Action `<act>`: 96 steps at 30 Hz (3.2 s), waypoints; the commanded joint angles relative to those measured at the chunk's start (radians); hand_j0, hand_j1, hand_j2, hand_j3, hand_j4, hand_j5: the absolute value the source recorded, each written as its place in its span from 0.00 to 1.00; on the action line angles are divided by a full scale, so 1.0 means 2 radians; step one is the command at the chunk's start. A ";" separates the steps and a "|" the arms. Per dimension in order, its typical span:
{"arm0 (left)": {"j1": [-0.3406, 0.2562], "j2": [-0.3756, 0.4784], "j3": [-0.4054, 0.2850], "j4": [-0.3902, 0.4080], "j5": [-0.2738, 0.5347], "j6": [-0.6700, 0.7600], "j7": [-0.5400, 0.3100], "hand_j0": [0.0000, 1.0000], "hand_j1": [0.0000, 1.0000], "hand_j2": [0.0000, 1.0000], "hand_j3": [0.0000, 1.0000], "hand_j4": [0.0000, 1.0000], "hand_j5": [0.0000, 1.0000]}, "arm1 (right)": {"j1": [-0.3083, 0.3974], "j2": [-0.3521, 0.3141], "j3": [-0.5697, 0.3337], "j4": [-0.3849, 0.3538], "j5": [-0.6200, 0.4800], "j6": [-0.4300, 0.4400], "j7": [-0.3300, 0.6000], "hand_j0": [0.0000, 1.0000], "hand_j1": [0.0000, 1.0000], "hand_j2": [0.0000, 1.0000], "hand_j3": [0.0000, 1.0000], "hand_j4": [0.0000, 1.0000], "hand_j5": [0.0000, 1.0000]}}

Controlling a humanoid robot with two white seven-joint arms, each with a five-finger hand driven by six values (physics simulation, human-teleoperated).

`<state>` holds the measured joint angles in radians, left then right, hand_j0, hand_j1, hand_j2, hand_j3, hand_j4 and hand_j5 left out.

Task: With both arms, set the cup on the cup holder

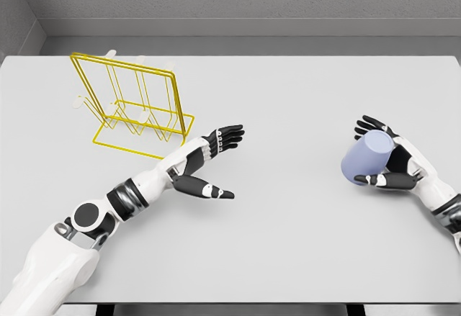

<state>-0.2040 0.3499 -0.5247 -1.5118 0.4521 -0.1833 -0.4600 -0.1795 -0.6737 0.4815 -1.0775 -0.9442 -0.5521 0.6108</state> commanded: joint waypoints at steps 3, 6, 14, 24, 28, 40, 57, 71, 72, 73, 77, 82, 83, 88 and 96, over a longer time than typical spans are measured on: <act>0.000 0.000 -0.001 0.000 0.003 0.000 0.000 1.00 1.00 1.00 1.00 1.00 1.00 | 0.000 0.001 -0.001 0.002 -0.002 0.001 0.000 0.88 0.88 0.88 0.88 0.88 0.88; 0.001 -0.001 -0.001 -0.002 0.004 -0.001 0.000 1.00 1.00 1.00 1.00 1.00 1.00 | 0.000 0.004 0.000 0.007 -0.002 0.001 0.000 0.80 0.80 0.80 0.80 0.80 0.80; 0.002 -0.004 -0.001 -0.003 0.003 -0.013 -0.002 1.00 1.00 1.00 1.00 1.00 1.00 | -0.002 0.004 0.000 0.014 -0.002 0.001 0.000 0.72 0.72 0.72 0.72 0.72 0.72; 0.002 -0.004 -0.001 -0.002 0.002 -0.012 -0.002 1.00 1.00 1.00 1.00 1.00 1.00 | -0.017 0.004 -0.001 0.008 0.003 -0.004 0.000 0.70 0.70 0.70 0.70 0.70 0.70; 0.002 -0.004 -0.001 -0.002 0.002 -0.012 -0.002 1.00 1.00 1.00 1.00 1.00 1.00 | -0.018 0.003 -0.002 0.008 0.003 -0.005 0.000 0.69 0.69 0.69 0.69 0.69 0.69; 0.002 -0.004 -0.001 -0.002 0.002 -0.012 -0.002 1.00 1.00 1.00 1.00 1.00 1.00 | -0.035 0.010 -0.001 -0.014 0.003 -0.005 0.000 0.68 0.68 0.68 0.68 0.68 0.68; 0.002 -0.004 -0.001 -0.001 0.002 -0.012 -0.002 1.00 1.00 1.00 1.00 1.00 1.00 | -0.050 0.067 0.019 -0.033 0.017 -0.004 0.000 0.69 0.69 0.69 0.69 0.69 0.69; -0.003 -0.037 0.003 0.058 0.001 -0.012 -0.001 1.00 1.00 1.00 1.00 1.00 1.00 | -0.056 0.108 0.025 -0.033 0.056 -0.004 0.000 0.69 0.69 0.69 0.69 0.69 0.69; -0.004 -0.038 0.003 0.059 -0.003 -0.012 -0.001 1.00 1.00 1.00 1.00 1.00 1.00 | -0.058 0.111 0.029 -0.033 0.057 -0.004 0.000 0.69 0.69 0.69 0.69 0.69 0.69; -0.008 -0.042 0.005 0.060 -0.023 -0.011 -0.001 1.00 1.00 1.00 1.00 1.00 1.00 | -0.058 0.114 0.031 -0.034 0.058 -0.004 0.000 0.69 0.69 0.69 0.69 0.69 0.69; -0.015 -0.048 0.005 0.063 -0.037 -0.013 -0.001 1.00 1.00 1.00 1.00 1.00 1.00 | -0.061 0.123 0.040 -0.036 0.068 -0.004 0.000 0.69 0.69 0.69 0.69 0.69 0.69; -0.019 -0.048 0.006 0.067 -0.039 -0.012 -0.001 1.00 1.00 1.00 1.00 1.00 1.00 | -0.062 0.137 0.052 -0.035 0.079 -0.004 0.000 0.69 0.69 0.69 0.69 0.69 0.69; -0.019 -0.048 0.008 0.067 -0.039 -0.013 -0.001 1.00 1.00 1.00 1.00 1.00 1.00 | -0.062 0.137 0.055 -0.035 0.079 -0.004 0.000 0.69 0.69 0.69 0.69 0.69 0.69; -0.019 -0.048 0.010 0.067 -0.039 -0.012 -0.001 1.00 1.00 1.00 1.00 1.00 1.00 | -0.062 0.139 0.057 -0.034 0.079 -0.004 0.000 0.71 0.71 0.71 0.71 0.71 0.71; -0.029 -0.057 0.011 0.079 -0.039 -0.012 -0.001 1.00 1.00 1.00 1.00 1.00 1.00 | -0.062 0.143 0.062 -0.033 0.079 -0.004 0.000 0.81 0.81 0.81 0.81 0.81 0.81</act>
<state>-0.2638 0.2427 -0.5026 -1.3654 0.3695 -0.2067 -0.4621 -0.3038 -0.4114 0.5802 -1.1625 -0.7061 -0.5513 0.6217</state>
